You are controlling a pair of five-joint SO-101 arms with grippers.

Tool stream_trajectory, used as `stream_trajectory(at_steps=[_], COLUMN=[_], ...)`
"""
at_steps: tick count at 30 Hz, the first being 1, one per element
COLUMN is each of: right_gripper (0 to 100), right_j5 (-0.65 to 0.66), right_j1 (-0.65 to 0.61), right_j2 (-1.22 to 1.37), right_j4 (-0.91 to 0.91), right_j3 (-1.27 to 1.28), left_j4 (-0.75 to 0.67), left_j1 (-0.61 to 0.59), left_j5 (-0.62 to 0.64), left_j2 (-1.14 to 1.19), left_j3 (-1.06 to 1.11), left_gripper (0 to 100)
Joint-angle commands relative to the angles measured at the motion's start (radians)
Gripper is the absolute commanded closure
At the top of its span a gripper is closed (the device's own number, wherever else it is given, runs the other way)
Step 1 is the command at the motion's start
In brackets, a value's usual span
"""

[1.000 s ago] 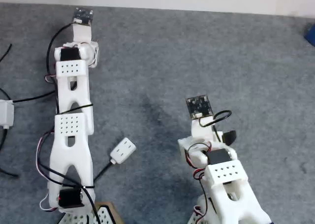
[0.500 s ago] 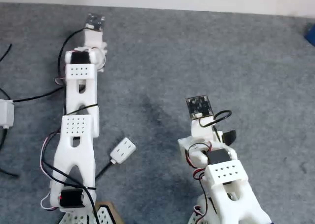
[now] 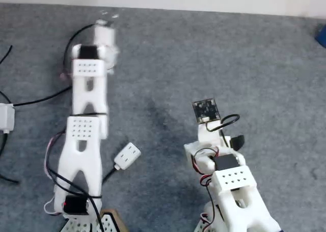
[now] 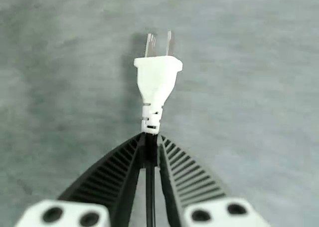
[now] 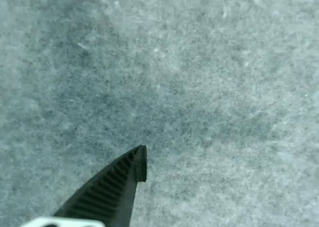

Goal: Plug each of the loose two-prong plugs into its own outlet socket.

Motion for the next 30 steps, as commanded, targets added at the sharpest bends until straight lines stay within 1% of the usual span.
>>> stream_trajectory(at_steps=[1, 3, 5, 8, 12, 15, 17, 19, 21, 23, 25, 27, 30], right_gripper=[45.2, 45.2, 45.2, 45.2, 45.2, 45.2, 45.2, 45.2, 45.2, 45.2, 45.2, 45.2, 45.2], right_j5=[0.0, 0.003, 0.041, 0.124, 0.25, 0.471, 0.617, 0.727, 0.815, 0.835, 0.829, 0.764, 0.624], right_j1=[-0.007, -0.007, -0.005, 0.005, 0.174, 0.302, 0.42, 0.527, 0.602, 0.651, 0.664, 0.642, 0.539], right_j2=[-0.013, -0.015, -0.013, -0.022, -0.022, -0.022, -0.022, -0.012, -0.01, -0.01, -0.008, -0.01, -0.021], right_j4=[0.031, 0.076, 0.113, 0.236, 0.478, 0.716, 0.872, 0.99, 1.073, 1.066, 1.066, 1.059, 1.013], right_j3=[-0.013, -0.031, -0.056, -0.108, -0.265, -0.403, -0.522, -0.656, -0.754, -0.763, -0.742, -0.702, -0.627], left_j4=[0.278, 0.29, 0.288, 0.29, 0.288, 0.287, 0.287, 0.287, 0.287, 0.287, 0.287, 0.285, 0.258], left_j1=[0.232, 0.297, 0.355, 0.44, 0.562, 0.647, 0.682, 0.702, 0.711, 0.719, 0.72, 0.72, 0.727], left_j5=[0.003, 0.003, 0.003, 0.003, 0.003, 0.003, 0.003, 0.003, 0.003, 0.003, 0.003, 0.0, 0.0], left_j2=[-0.251, -0.318, -0.381, -0.478, -0.621, -0.742, -0.825, -0.894, -0.954, -0.997, -1.029, -1.055, -1.086], left_j3=[-0.008, 0.028, 0.099, 0.294, 0.622, 0.839, 0.954, 1.053, 1.158, 1.265, 1.365, 1.448, 1.52], left_gripper=[100, 100, 100, 100, 99, 99, 99, 99, 99, 99, 99, 99, 99])
